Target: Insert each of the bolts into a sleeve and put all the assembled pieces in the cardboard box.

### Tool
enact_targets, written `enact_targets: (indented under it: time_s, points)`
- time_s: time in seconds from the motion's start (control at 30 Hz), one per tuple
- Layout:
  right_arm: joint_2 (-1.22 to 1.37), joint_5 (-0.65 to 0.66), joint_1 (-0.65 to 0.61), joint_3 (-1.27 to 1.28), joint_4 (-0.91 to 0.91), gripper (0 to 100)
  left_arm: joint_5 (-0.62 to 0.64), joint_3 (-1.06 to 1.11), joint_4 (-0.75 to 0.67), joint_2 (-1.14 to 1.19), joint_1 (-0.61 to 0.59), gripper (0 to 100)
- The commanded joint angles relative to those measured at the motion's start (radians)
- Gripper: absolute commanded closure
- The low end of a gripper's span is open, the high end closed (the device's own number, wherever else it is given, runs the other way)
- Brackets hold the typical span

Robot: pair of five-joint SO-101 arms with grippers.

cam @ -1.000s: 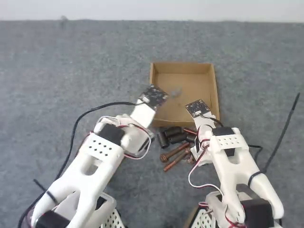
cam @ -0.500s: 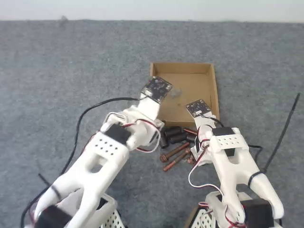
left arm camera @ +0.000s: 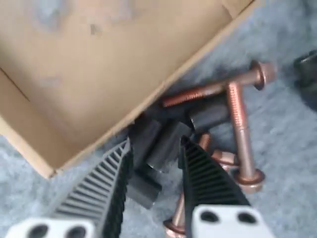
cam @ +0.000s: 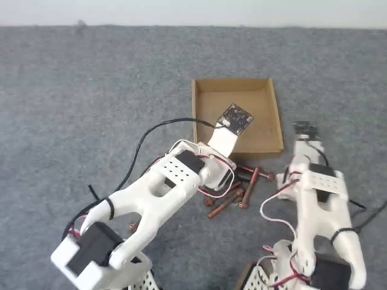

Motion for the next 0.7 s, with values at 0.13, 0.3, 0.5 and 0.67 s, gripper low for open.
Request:
enact_targets:
  time_s: [0.13, 0.3, 0.5, 0.67]
  points:
    - [-0.056, -0.021, 0.051, -0.055, -0.025, 99.1, 0.012, -0.070, -0.132, 0.037, 0.075, 86]
    - [-0.053, -0.021, 0.047, -0.055, -0.036, 99.1, 0.012, -0.209, -0.058, 0.169, 0.077, 86]
    - [-0.053, -0.021, 0.047, -0.055, -0.038, 99.1, 0.009, -0.286, 0.017, 0.222, 0.109, 86]
    - [-0.053, -0.018, 0.047, -0.055, -0.038, 99.1, 0.009, -0.285, 0.021, 0.233, 0.138, 86]
